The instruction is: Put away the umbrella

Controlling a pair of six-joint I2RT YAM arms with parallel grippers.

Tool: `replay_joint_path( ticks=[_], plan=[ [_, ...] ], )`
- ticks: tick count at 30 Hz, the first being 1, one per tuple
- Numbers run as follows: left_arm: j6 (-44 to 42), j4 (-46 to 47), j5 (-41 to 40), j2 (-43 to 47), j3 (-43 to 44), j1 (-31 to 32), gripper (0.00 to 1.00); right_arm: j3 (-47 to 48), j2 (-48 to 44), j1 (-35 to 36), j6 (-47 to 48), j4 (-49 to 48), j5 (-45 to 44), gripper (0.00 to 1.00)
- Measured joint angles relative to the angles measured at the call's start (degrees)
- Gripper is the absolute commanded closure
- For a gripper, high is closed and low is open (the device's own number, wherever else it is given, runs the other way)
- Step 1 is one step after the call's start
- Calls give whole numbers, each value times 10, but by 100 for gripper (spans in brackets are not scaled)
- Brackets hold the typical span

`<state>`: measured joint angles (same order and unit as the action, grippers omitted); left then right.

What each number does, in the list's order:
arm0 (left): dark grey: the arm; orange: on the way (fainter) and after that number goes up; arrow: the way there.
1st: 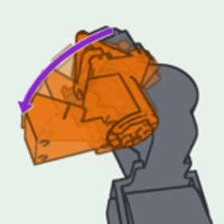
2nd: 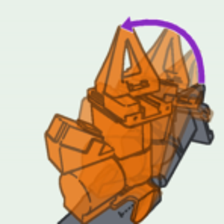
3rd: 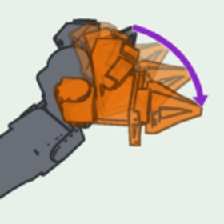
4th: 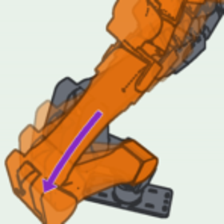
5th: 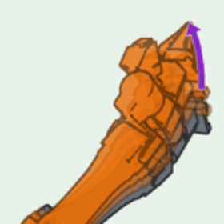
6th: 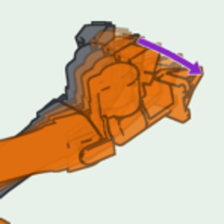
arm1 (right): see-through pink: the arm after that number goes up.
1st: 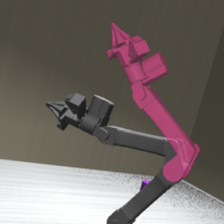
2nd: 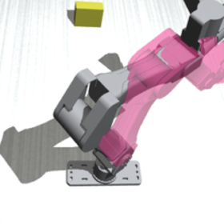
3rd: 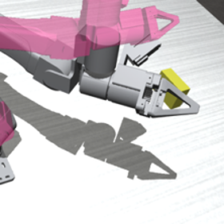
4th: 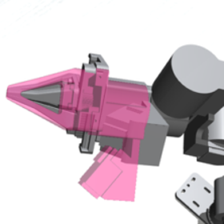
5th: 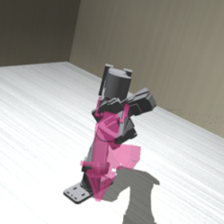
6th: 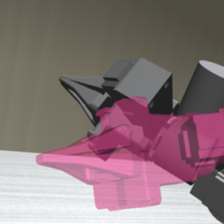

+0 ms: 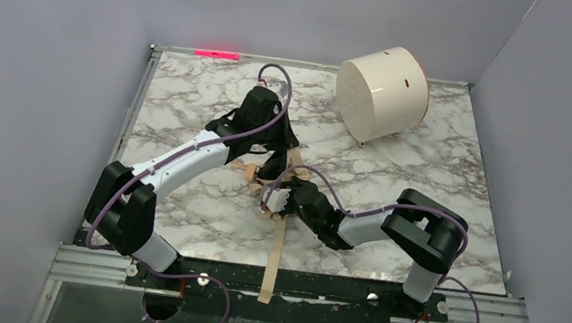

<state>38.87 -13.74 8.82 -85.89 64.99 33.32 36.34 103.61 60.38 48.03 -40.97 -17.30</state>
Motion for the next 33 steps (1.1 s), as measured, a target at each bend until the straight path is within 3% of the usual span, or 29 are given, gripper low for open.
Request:
replay_joint_path(
  ticks=[8, 16, 22, 23, 25, 26, 29, 33],
  plan=[
    [-63, 10, 115, 12, 2, -3, 100, 0, 2, 1, 0, -1, -3, 83],
    [-121, -50, 133, 89, -15, -5, 100, 0, 3, 2, 0, -2, -6, 83],
    [-121, -51, 152, 171, -101, -7, 100, 2, 6, 2, 3, -3, -7, 83],
    [-120, -50, 156, 179, -111, -7, 94, 2, 6, 2, 3, -3, -7, 83],
    [-120, -48, 164, 195, -128, -7, 59, 3, 7, 2, 5, -3, -7, 83],
    [-122, -49, 166, 200, -131, -7, 50, 3, 7, 3, 6, -3, -7, 82],
    [-138, -57, 164, 213, -118, -7, 33, 3, 8, 3, 12, -4, -7, 82],
    [-173, -68, 154, 213, -45, -24, 25, 0, 10, 3, 33, -13, -6, 81]
  ],
)
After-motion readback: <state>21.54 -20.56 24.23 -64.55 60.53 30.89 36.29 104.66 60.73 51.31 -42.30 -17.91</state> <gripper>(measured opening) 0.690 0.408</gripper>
